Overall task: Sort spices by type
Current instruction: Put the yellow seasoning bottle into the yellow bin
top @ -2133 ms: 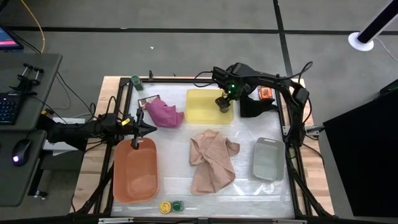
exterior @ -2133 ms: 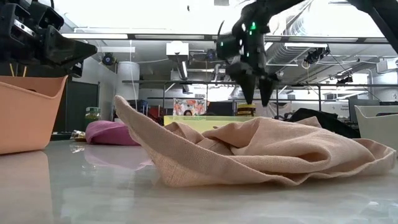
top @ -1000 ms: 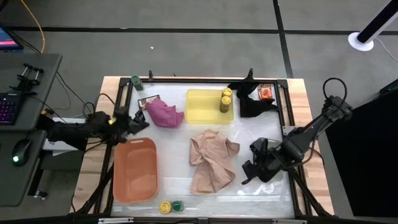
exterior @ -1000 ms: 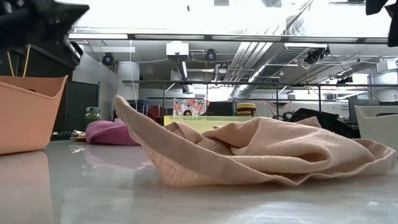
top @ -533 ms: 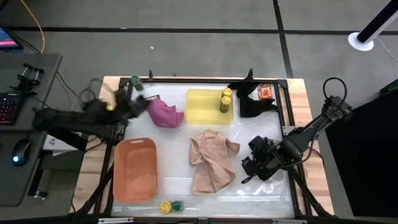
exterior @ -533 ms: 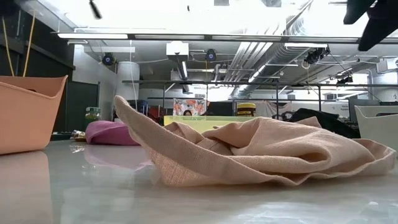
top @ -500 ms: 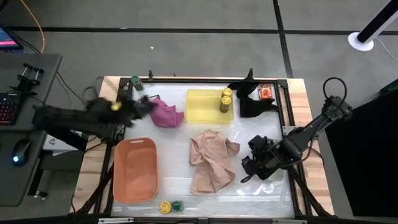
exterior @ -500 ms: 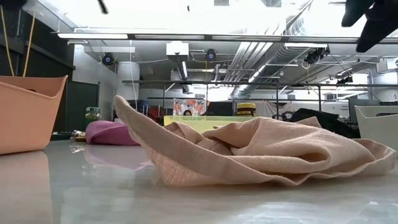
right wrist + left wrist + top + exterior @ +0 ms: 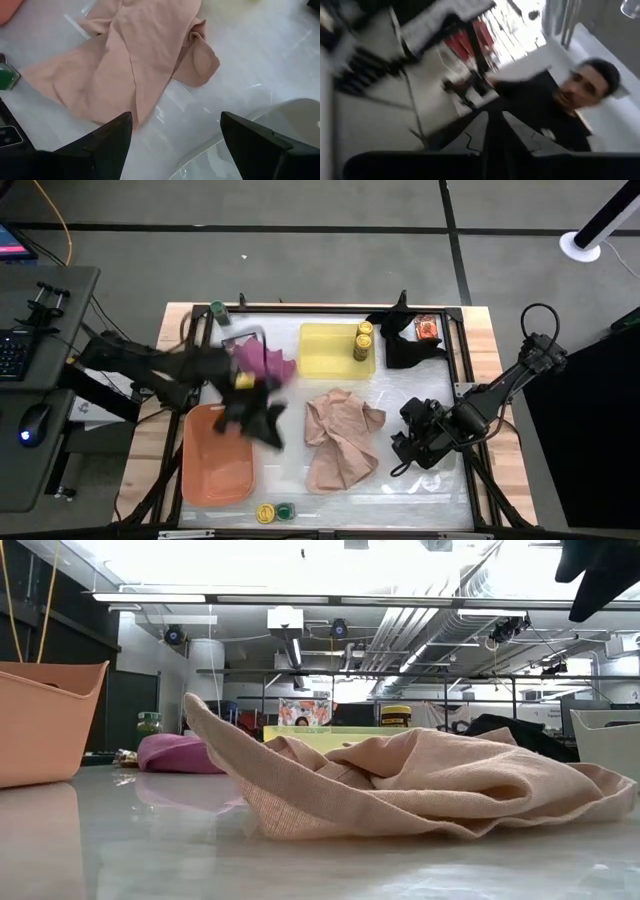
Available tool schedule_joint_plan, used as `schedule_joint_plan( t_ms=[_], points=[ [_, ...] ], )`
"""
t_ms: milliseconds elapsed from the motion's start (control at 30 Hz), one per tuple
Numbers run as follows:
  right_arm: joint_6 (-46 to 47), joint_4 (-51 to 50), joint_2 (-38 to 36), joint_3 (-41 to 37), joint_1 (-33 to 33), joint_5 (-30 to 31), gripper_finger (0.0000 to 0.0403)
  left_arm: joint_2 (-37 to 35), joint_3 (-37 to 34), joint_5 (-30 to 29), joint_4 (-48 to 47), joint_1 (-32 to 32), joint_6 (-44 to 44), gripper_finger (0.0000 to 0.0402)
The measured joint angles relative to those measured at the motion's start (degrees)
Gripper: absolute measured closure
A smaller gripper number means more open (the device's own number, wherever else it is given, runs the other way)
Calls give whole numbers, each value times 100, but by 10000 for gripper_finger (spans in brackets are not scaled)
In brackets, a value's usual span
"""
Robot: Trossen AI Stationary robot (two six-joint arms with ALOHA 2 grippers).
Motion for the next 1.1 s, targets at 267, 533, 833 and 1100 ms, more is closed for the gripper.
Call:
schedule_joint_plan(
  t_ms=[267,533,833,1100],
  points=[
    [-157,-20,-2,0,30,101,105,231,46,-2670,-2018,-2518,-586,340],
    [-343,4,-2,0,30,50,105,965,35,-3909,-2985,-2918,-751,322],
    [-333,6,-2,0,2,-46,105,1270,40,-3323,-3552,-2967,142,207],
    [-299,4,-2,0,-113,-61,105,1632,42,-3081,-3560,-2788,744,136]
  ],
)
